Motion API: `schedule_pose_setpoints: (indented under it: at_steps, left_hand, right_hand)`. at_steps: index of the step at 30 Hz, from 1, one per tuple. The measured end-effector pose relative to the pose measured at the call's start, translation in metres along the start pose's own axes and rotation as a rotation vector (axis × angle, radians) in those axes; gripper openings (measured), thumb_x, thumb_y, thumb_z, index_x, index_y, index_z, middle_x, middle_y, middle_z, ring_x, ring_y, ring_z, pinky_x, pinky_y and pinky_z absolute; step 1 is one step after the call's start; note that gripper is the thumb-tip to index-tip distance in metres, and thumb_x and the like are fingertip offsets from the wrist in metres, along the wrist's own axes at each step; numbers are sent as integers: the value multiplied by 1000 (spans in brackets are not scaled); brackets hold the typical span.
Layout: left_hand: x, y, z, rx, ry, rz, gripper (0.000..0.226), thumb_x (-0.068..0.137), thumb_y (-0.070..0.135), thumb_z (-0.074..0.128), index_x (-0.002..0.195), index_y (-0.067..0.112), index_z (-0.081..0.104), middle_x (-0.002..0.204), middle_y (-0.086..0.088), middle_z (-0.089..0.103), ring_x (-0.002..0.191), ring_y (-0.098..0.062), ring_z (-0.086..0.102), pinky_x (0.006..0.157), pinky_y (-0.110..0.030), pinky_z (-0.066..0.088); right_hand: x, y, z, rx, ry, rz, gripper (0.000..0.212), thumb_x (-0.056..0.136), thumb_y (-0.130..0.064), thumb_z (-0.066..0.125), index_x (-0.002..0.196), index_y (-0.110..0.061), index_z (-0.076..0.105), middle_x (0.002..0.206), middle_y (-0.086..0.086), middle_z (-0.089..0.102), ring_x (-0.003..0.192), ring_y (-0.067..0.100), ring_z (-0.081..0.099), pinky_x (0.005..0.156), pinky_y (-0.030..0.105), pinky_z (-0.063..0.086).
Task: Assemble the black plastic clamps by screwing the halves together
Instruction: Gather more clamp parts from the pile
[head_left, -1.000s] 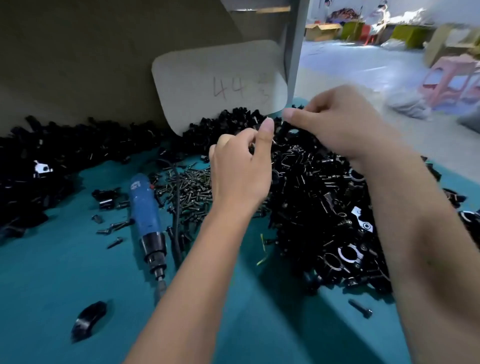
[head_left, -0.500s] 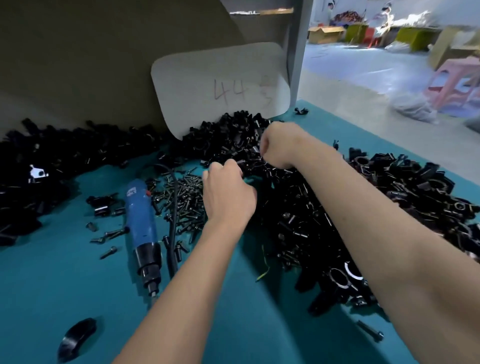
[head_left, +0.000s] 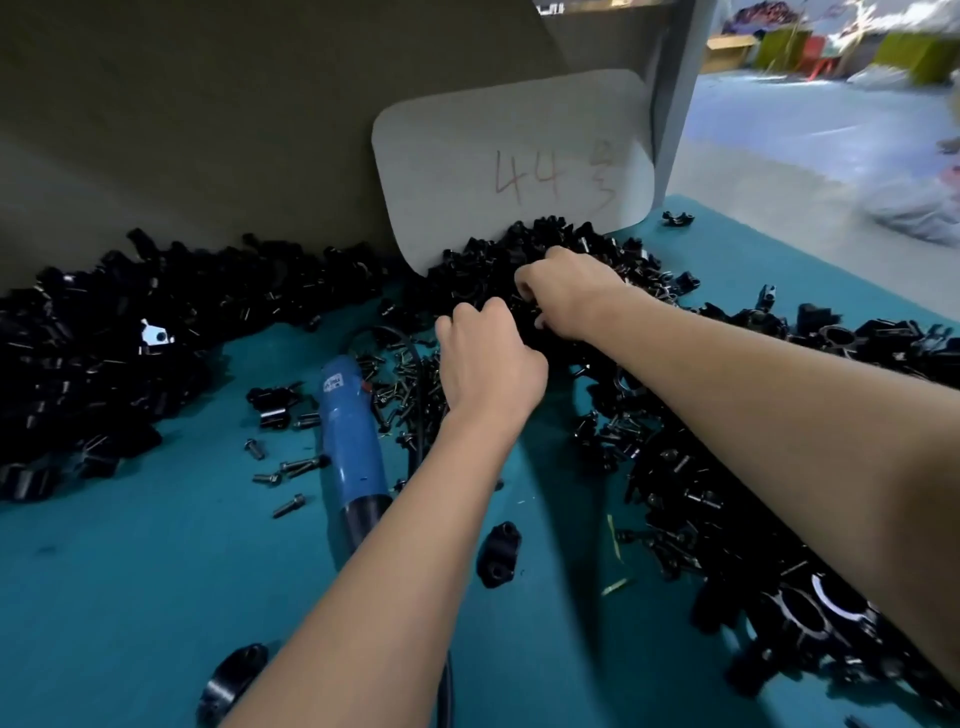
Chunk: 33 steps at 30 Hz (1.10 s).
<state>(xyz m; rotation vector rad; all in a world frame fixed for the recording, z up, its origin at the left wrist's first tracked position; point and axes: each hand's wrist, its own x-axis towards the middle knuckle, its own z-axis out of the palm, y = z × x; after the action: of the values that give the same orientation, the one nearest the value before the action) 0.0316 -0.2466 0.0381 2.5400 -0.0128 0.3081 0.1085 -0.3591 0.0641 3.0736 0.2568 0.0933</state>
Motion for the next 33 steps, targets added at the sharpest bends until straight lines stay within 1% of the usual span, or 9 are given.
schedule_pose_setpoints:
  at_steps: [5,10,14,18,22,24,27,30,33]
  left_hand:
    - [-7,-16,-13,-99,107,78,19,90,5,56,102,15,66,112,-6,57,114,-27,46,91,-33,43]
    - [-15,-56,-46,-89,355,104,15,90,7,58,93,19,66,105,1,58,108,-20,46,85,-22,34]
    - [-15,-104,-80,11,426,-121,28,90,8,57,113,18,70,120,-7,58,121,-30,43,91,-25,32]
    - [-18,-162,-103,174,199,-314,47,94,12,57,141,14,60,144,-15,52,131,-41,42,107,-37,38]
    - [-31,-185,-101,47,218,-297,25,97,14,67,122,16,72,119,-11,72,105,-33,66,84,-39,55]
    - [-35,-188,-98,43,309,-289,17,96,21,72,112,14,74,111,-8,73,104,-32,65,81,-39,53]
    - [-36,-185,-97,-74,441,-276,19,97,25,68,89,8,66,92,-8,69,90,-30,64,78,-44,53]
    - [-36,-174,-100,-335,501,-335,26,94,26,64,76,12,53,71,0,59,61,-18,55,61,-41,49]
    - [-37,-164,-103,-541,506,-317,29,94,27,62,74,15,45,67,-4,61,58,-19,67,54,-40,47]
  right_hand:
    - [-3,-5,1,-122,81,-88,22,94,-22,75,116,-20,71,119,9,56,111,35,61,72,39,43]
    - [-14,-37,-3,150,359,-43,28,103,-29,62,117,-6,62,120,17,59,114,40,56,84,45,49]
    - [-18,-75,-10,295,347,21,28,108,-27,51,117,-1,51,111,26,64,98,48,61,70,43,39]
    - [-21,-98,-12,461,312,75,30,111,-27,44,118,2,49,112,29,62,88,44,59,67,40,38]
    - [-16,-103,-6,707,250,177,38,112,-33,37,113,0,55,105,23,70,85,34,63,71,39,48]
    - [-15,-102,-2,961,221,207,42,113,-36,33,94,-6,55,84,14,73,67,16,64,64,32,45]
    - [-18,-103,3,1233,169,232,40,113,-37,31,95,-9,52,66,4,66,40,-3,51,59,29,35]
    - [-19,-99,7,1257,171,238,39,114,-36,32,91,-11,52,70,6,68,35,-4,45,60,29,36]
    - [-18,-92,10,1335,180,266,38,113,-33,36,109,-1,56,77,8,71,45,0,55,72,32,44]
